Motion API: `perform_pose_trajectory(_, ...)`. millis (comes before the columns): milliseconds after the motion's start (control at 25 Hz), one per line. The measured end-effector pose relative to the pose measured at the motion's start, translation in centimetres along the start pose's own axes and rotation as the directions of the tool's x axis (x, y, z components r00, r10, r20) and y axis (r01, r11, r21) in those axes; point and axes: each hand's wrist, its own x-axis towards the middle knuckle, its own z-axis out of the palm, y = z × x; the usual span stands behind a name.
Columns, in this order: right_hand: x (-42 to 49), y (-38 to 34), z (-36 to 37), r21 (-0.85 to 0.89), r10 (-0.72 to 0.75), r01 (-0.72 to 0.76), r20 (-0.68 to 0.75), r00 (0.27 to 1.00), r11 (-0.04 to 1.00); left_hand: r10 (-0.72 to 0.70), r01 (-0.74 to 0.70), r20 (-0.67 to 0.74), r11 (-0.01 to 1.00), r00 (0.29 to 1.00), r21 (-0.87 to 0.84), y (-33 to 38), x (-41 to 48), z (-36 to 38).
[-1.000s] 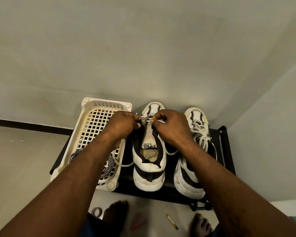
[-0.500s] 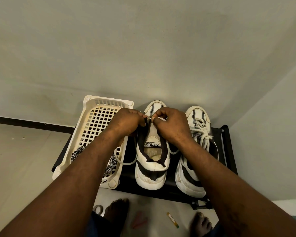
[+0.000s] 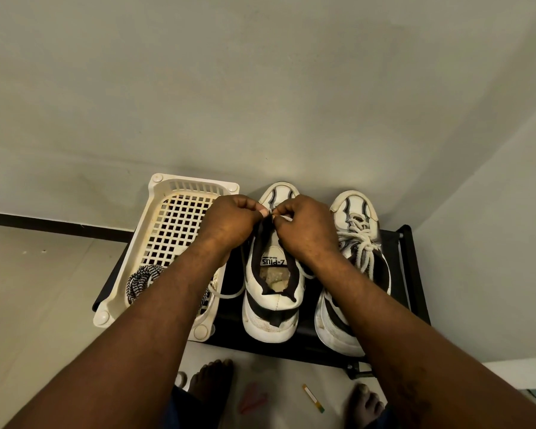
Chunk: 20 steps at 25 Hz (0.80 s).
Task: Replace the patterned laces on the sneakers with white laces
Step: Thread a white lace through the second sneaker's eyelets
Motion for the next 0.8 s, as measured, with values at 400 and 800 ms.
perform_pose_trajectory(400,-1.0,0.2,-1.4,-0.340,-0.164,0.202,0.139,0.977,0.918,0.322,-0.242,-0.172,0.898,0.931,0.368,0.7,0.1,1.0)
perform_pose_trajectory(800,-1.0,0.5,-1.1,-0.338,-0.015,0.051,0.108,0.994,0.940,0.320,-0.247,0.039,0.797,0.947,-0.552,4.9,-3.1,-1.9)
